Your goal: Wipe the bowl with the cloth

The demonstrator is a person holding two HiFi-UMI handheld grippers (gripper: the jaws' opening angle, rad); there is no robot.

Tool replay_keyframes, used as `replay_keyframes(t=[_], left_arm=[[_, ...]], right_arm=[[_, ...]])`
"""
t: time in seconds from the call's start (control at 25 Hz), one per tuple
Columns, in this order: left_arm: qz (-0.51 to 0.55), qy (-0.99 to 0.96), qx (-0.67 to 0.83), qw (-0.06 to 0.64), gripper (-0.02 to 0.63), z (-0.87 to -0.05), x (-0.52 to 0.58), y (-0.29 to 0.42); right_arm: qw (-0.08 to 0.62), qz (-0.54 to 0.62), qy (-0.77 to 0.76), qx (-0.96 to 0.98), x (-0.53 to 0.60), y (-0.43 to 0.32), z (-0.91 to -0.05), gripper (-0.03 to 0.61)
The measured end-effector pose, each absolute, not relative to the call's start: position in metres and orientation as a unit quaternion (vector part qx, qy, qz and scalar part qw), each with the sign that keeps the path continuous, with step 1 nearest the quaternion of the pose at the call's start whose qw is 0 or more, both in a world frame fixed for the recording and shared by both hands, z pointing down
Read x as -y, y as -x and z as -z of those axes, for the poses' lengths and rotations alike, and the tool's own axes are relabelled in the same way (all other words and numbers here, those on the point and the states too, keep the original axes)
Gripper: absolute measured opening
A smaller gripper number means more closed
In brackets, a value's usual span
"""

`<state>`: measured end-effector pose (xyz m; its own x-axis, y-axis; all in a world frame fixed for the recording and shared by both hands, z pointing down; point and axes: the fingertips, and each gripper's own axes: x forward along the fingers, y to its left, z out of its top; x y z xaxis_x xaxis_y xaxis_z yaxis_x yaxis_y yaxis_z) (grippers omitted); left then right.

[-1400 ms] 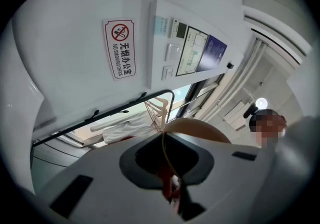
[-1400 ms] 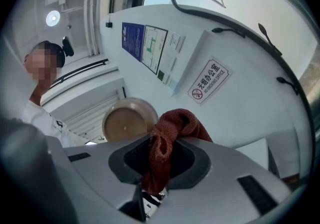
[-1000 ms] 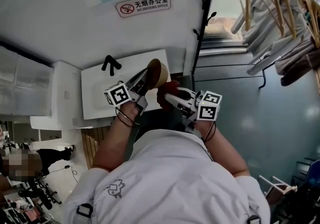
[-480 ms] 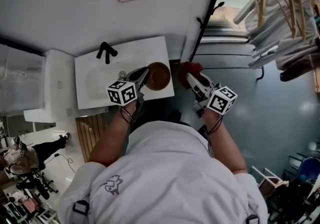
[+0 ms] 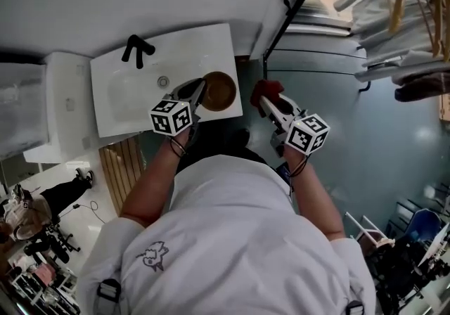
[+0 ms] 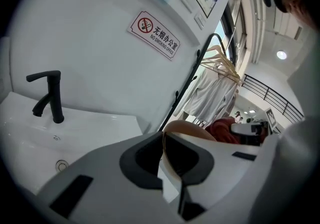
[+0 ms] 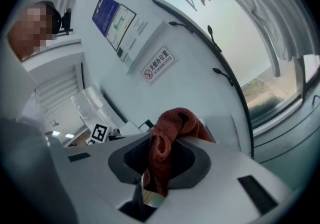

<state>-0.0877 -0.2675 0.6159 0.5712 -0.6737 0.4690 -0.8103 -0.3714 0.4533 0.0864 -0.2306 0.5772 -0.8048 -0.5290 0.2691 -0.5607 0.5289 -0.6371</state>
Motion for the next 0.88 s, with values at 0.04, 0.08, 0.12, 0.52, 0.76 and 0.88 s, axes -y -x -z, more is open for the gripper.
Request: replay_keyframes(t=[0.04, 0.08, 0.12, 0.52, 0.76, 0.88], left_arm=[[-0.105, -0.822, 0.452, 0.331, 0.026, -0.621, 0.268, 0.087], [-0.106, -0.821, 0.453, 0.331, 0.026, -0.626, 0.269, 0.087], [-0.108, -0.820, 0.453, 0.332, 0.026, -0.631, 0.269, 0.087], [-0.142, -0.822, 0.433, 0.340, 0.026, -0.681, 0.262, 0.071], [-0.146, -0.817, 0.429, 0.356, 0.026, -0.710, 0.259, 0.062], [-0.158, -0.822, 0.420, 0.351, 0.026, -0.725, 0.257, 0.056]], right_arm=[[0.042, -0.363, -0.313, 0.877, 0.229, -0.086, -0.583, 0.080], [0.058, -0.355, -0.313, 0.879, 0.227, -0.085, -0.588, 0.080], [0.068, -0.350, -0.312, 0.881, 0.226, -0.084, -0.592, 0.080], [0.108, -0.332, -0.318, 0.881, 0.230, -0.086, -0.629, 0.081], [0.124, -0.349, -0.318, 0.873, 0.226, -0.090, -0.658, 0.081], [0.133, -0.357, -0.320, 0.867, 0.224, -0.091, -0.671, 0.081]])
